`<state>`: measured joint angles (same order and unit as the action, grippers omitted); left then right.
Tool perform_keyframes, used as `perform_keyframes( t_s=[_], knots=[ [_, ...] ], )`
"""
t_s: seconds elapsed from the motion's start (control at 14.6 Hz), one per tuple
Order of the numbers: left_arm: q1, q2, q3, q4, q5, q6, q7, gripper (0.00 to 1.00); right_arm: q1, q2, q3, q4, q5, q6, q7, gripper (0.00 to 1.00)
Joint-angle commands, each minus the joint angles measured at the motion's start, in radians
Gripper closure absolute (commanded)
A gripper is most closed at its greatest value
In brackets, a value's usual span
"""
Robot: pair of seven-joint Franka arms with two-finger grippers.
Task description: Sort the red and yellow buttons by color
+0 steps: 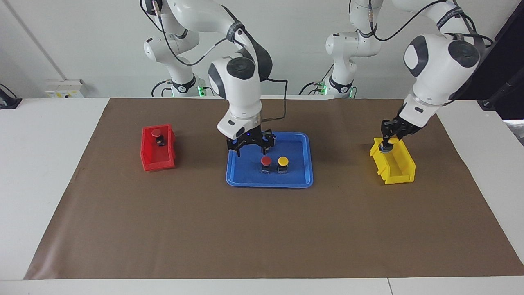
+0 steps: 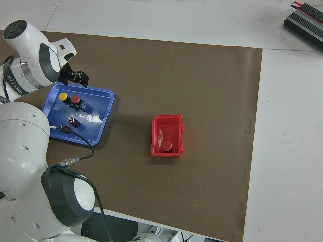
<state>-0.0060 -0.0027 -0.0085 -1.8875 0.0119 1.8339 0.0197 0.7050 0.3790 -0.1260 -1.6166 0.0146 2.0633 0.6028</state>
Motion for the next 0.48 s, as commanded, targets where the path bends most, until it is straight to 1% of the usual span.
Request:
perform_keyframes(
  t_s=[0.0,0.14,0.27,0.41],
  knots=[
    [0.046,-0.002,-0.016,-0.062,0.059,0.094,0.051,0.96,0.036,0.067,-0.006,0.067,-0.022,0.029,0.072,0.14],
    [0.064,0.000,-0.018,-0.076,0.059,0.111,0.065,0.96,0.040,0.070,-0.004,0.050,-0.024,0.034,0.072,0.16],
    [0.066,-0.009,-0.018,-0.137,0.059,0.154,0.066,0.96,0.048,0.069,-0.006,0.018,-0.027,0.050,0.074,0.20],
    [0.076,-0.019,-0.018,-0.208,0.059,0.192,0.068,0.96,0.044,0.067,-0.006,0.010,-0.031,0.064,0.072,0.21]
  ],
)
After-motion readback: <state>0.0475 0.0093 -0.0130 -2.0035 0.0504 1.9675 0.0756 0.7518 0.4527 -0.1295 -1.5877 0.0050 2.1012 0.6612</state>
